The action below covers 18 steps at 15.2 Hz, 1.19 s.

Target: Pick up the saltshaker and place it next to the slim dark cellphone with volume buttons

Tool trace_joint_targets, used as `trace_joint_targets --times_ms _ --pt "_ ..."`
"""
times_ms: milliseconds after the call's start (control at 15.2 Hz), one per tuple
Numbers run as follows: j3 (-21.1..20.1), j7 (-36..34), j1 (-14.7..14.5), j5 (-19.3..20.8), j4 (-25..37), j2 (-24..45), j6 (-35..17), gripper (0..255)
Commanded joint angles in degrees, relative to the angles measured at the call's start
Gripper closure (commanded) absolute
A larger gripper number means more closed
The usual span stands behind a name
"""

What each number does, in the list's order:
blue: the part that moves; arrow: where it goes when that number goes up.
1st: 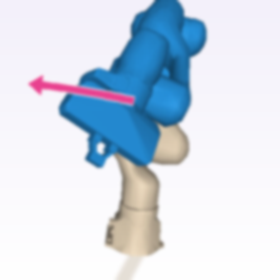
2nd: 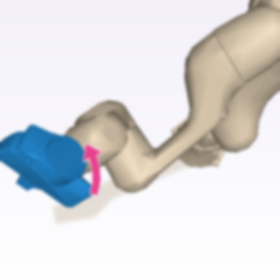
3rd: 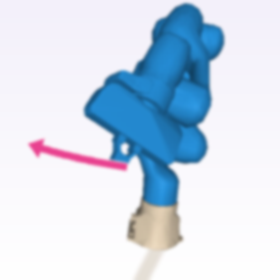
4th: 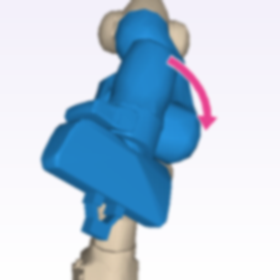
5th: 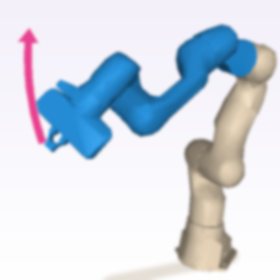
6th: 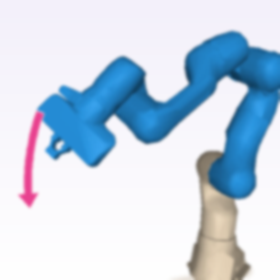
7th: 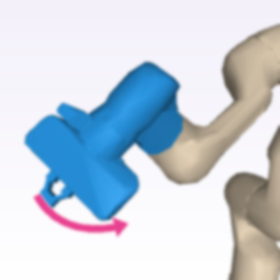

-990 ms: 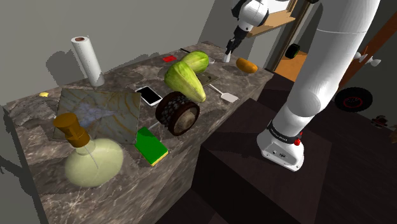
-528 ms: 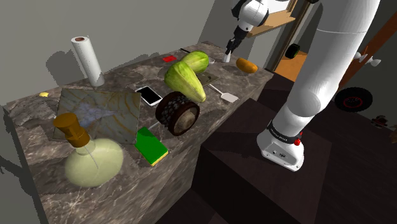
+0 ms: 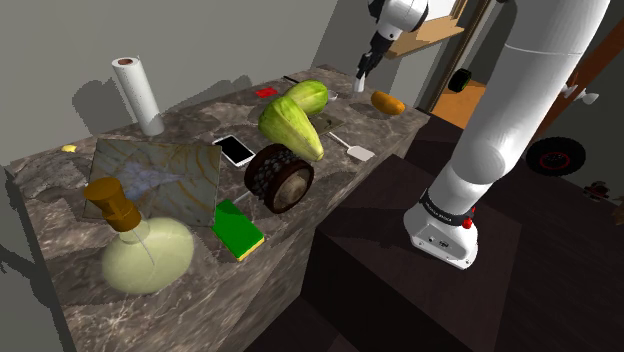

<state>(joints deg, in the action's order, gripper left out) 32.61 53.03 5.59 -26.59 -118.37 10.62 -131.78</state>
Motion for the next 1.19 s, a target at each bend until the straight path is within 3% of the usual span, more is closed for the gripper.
trace_joint_targets --times_ms 0,1122 --pt "0.23 -1.05 -0.22 1.04 0.74 -0.76 1.19 255" --pt "1.35 -7.63 -1.05 7.89 7.49 -6.67 11.68 255"
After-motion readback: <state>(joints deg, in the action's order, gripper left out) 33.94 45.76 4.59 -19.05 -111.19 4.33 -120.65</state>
